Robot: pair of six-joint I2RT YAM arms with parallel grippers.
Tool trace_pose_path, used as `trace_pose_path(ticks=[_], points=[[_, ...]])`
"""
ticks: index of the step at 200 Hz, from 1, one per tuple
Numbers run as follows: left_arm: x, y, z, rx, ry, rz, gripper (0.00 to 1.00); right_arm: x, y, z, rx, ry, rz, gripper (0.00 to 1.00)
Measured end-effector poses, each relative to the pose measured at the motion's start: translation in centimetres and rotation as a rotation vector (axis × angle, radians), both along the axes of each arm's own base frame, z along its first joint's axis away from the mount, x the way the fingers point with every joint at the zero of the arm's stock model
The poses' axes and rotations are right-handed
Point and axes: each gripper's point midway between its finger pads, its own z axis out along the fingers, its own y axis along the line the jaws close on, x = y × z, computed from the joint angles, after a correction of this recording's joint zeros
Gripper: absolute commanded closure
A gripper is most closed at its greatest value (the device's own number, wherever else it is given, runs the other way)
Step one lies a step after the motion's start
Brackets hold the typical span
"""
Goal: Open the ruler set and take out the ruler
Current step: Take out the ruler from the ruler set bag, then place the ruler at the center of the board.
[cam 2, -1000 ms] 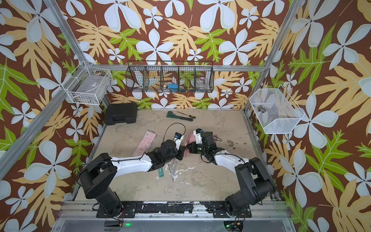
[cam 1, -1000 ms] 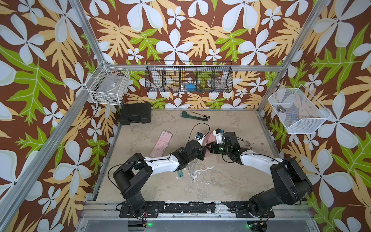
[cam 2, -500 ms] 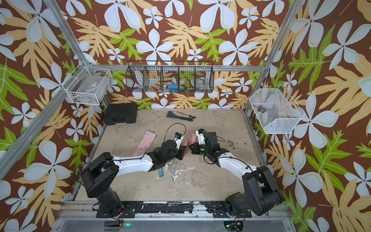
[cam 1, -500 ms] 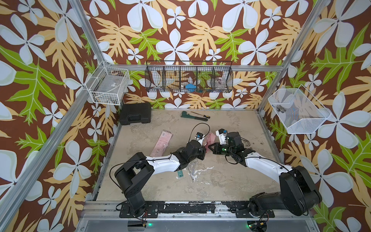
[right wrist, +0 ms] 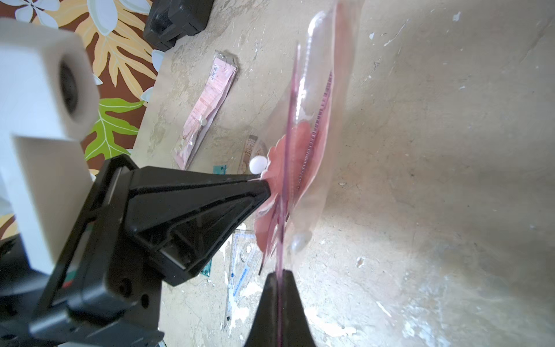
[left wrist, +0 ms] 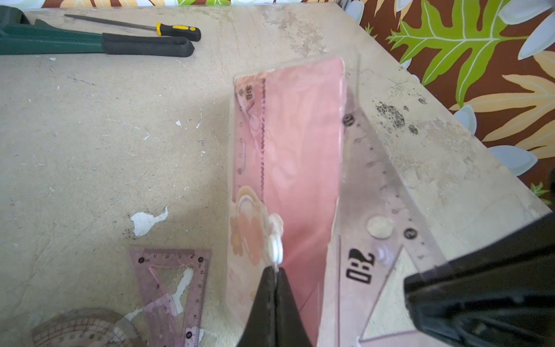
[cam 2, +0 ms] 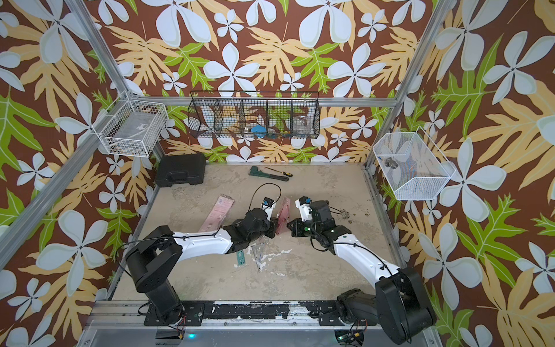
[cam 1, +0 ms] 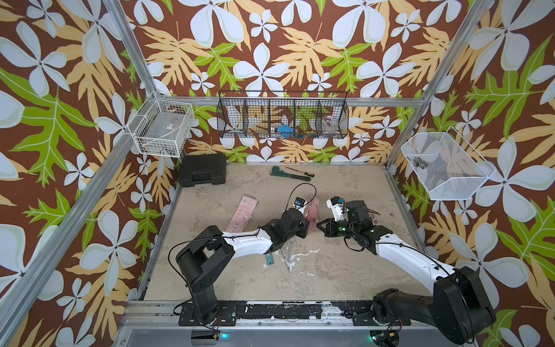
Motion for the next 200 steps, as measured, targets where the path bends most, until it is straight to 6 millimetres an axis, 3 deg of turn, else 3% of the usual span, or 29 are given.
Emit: trace_pose_path(ticks=[30, 90, 109, 123, 145, 200], points=[[0.0, 0.0, -0.1, 0.0, 0.004, 0.002, 1.0, 0.0, -1.4, 0.5, 0.003, -0.017, -0.036, 1.0], [0.0, 0.0, -0.1, -0.007, 0.015, 0.01, 1.0, 0.1, -3.2, 4.2, 0.089, -0.124, -0.07, 1.0], [0.0, 0.0, 0.0, -0.009, 0.013, 0.01, 1.0, 0.7, -4.8, 4.7, 0.136, -0.133, -0.136, 1.0], [0.0, 0.0, 0.0, -0.009, 0.013, 0.01, 1.0, 1.3, -6.6, 4.2, 0.185, -0.11, -0.214, 1.0], [0.0, 0.0, 0.1, -0.011, 0.012, 0.009, 1.0, 2.4, -9.8, 1.8, 0.293, -0.028, -0.375, 1.0], [-0.2, 0.1, 0.7, -0.025, 0.006, 0.002, 1.0, 4.3, -14.0, -4.4, 0.5, 0.212, -0.648, 1.0]])
